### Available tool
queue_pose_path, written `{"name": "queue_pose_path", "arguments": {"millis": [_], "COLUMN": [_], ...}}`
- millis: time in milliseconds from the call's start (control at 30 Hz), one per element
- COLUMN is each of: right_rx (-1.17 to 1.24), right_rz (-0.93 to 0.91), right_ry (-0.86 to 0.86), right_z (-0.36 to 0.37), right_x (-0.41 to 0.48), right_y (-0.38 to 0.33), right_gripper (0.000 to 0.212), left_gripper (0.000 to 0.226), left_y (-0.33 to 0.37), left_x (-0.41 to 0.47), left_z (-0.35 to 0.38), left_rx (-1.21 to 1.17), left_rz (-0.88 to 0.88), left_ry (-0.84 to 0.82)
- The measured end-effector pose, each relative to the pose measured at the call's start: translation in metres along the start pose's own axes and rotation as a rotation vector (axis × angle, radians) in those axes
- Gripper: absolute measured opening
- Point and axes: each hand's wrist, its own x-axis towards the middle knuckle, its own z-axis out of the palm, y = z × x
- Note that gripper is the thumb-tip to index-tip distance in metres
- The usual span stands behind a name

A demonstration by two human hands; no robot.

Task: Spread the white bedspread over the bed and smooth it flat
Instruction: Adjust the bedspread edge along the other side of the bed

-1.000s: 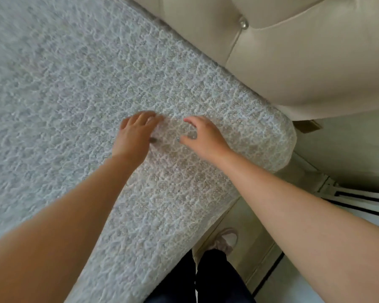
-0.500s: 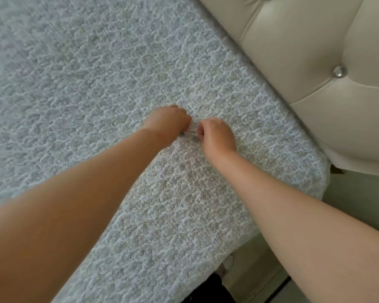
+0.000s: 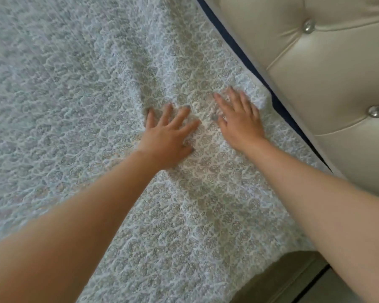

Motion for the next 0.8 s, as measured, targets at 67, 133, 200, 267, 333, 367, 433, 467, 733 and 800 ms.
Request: {"name": "queue_pose_path", "arguments": {"millis": [67, 133, 200, 267, 333, 367, 433, 467, 733, 800], "right_rx": [0.009, 0.056, 0.133, 0.24, 0.325, 0.329, 0.149, 0.011, 0.031, 0.106], "right_rz": [0.159, 0.315, 0.365, 0.384, 0.395, 0.376, 0.277, 0.226, 0.296, 0.307], "right_ry": [-0.013, 0.035, 0.168, 0.319, 0.373, 0.368, 0.339, 0.314, 0.237, 0.274], "right_z": [0.004, 0.006, 0.007, 0.004, -0.002, -0.005, -0.007, -0.005, 0.014, 0.028], "right_x": [0.011, 0.017, 0.015, 0.012, 0.012, 0.011, 0.008, 0.008, -0.003, -0.035], "right_y": [0.022, 0.038, 0.044, 0.043, 0.043, 0.043, 0.05, 0.056, 0.057, 0.068], "right_gripper": [0.057, 0.055, 0.051, 0.045, 0.032, 0.031, 0.034, 0.04, 0.07, 0.057], "left_gripper": [0.072, 0.072, 0.072, 0.072, 0.072, 0.072, 0.069, 0.068, 0.065, 0.064], "left_y": [0.004, 0.007, 0.011, 0.012, 0.01, 0.01, 0.013, 0.018, 0.032, 0.04], "left_x": [0.003, 0.006, 0.008, 0.007, 0.007, 0.007, 0.01, 0.013, 0.018, 0.016], "left_z": [0.009, 0.012, 0.011, 0.011, 0.012, 0.012, 0.013, 0.012, 0.018, 0.021], "left_rx": [-0.004, -0.042, -0.062, -0.078, -0.094, -0.099, -0.101, -0.098, -0.061, -0.089], "left_rz": [-0.015, -0.041, -0.051, -0.054, -0.058, -0.059, -0.04, -0.021, -0.046, -0.077], "left_ry": [-0.021, -0.032, -0.04, -0.039, -0.033, -0.031, -0.014, -0.004, 0.001, 0.002]}}
